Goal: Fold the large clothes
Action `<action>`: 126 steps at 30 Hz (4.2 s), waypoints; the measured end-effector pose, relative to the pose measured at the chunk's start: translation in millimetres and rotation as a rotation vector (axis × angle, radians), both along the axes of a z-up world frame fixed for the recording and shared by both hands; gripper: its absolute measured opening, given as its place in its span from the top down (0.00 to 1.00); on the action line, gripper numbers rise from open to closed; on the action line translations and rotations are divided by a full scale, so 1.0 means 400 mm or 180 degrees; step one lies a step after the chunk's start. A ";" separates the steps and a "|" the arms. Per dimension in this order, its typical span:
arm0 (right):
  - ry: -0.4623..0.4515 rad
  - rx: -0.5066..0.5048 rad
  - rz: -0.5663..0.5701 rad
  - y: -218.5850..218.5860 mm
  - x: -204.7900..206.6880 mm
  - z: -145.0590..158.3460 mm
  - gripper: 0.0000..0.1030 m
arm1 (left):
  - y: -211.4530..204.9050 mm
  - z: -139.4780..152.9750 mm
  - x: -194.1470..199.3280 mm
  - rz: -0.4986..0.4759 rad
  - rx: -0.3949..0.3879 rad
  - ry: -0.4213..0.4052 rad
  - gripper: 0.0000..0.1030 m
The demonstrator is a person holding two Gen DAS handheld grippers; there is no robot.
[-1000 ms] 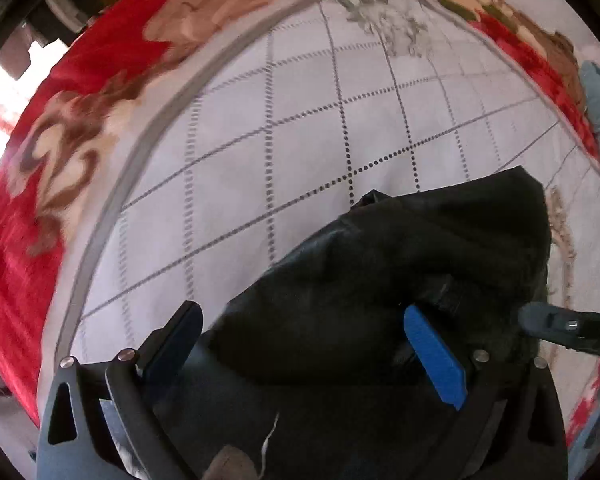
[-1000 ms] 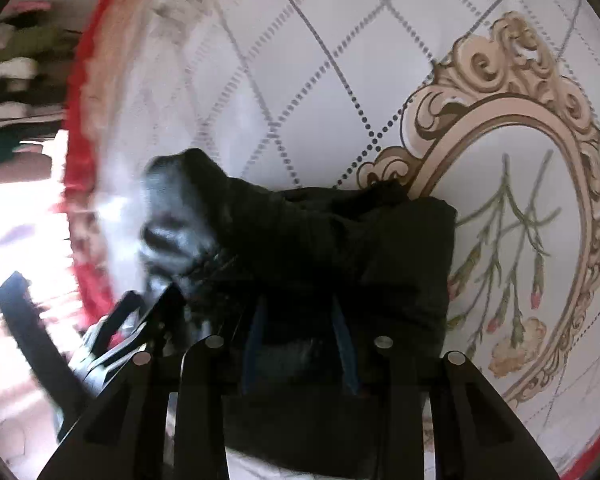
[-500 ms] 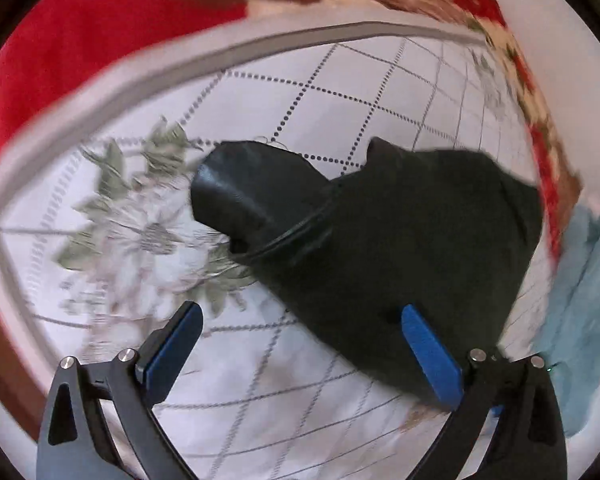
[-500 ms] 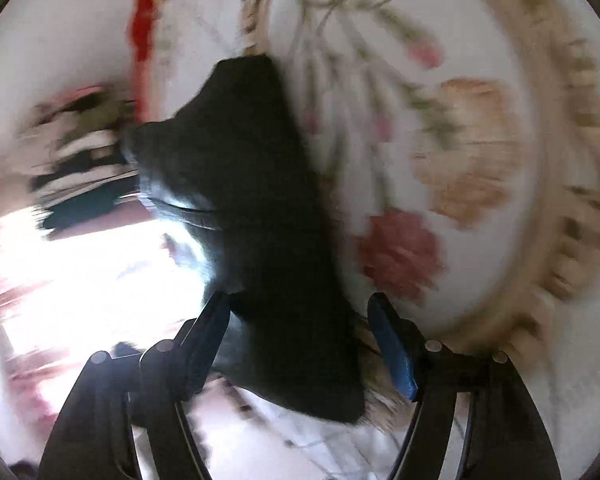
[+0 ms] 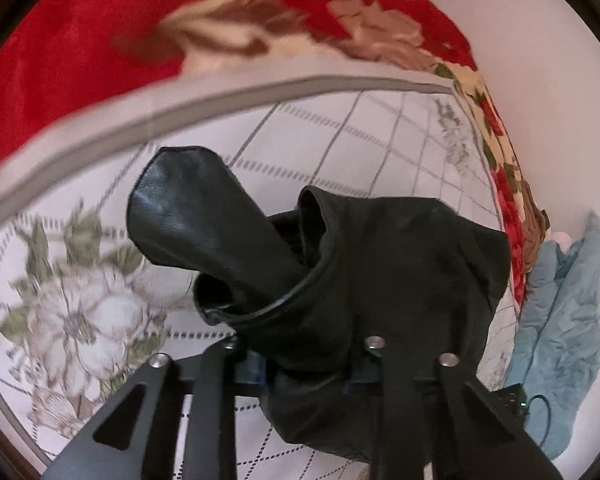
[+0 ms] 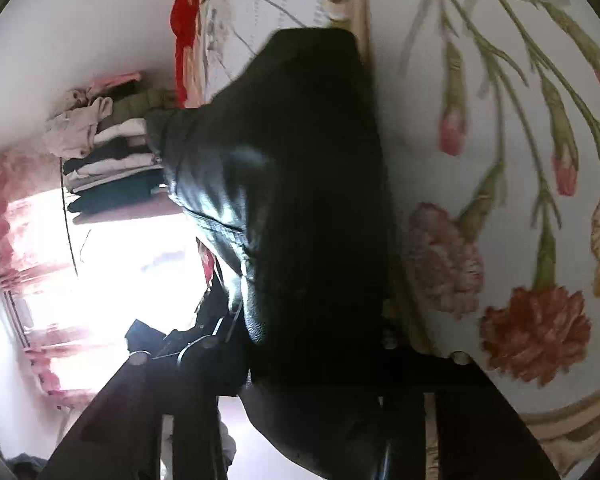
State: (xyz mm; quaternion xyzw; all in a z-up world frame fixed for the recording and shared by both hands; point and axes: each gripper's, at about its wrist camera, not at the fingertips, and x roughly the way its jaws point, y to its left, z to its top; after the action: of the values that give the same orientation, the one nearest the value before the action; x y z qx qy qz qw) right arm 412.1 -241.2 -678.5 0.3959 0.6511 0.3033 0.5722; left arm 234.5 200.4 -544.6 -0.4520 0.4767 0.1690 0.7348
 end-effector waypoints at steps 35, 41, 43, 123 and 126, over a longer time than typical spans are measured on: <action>-0.0556 0.0157 -0.0659 -0.647 0.842 0.087 0.69 | -0.474 0.014 0.969 -0.1337 0.0492 -0.0550 0.84; -0.0403 -0.0094 -0.0568 -0.676 0.846 0.029 0.50 | -0.504 -0.024 0.959 -0.1648 0.0636 -0.0375 0.62; -0.0367 -0.0316 -0.0503 -0.668 0.844 0.046 0.46 | -0.514 -0.006 0.957 -0.1752 0.0795 -0.0302 0.59; -0.2396 -0.4017 -0.1327 -0.119 -0.542 1.801 0.10 | -0.518 1.325 -0.037 -0.2231 0.2193 -0.1232 0.00; -0.2421 -0.3996 -0.1339 -0.119 -0.546 1.806 0.10 | -0.517 1.331 -0.038 -0.2222 0.2217 -0.1250 0.00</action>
State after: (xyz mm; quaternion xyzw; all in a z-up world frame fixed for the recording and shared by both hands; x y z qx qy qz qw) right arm 193.7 -288.9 43.9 -0.0197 0.3703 -0.1236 0.9204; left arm 219.4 -6.4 -12.3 -0.0187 0.3678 -0.0251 0.9294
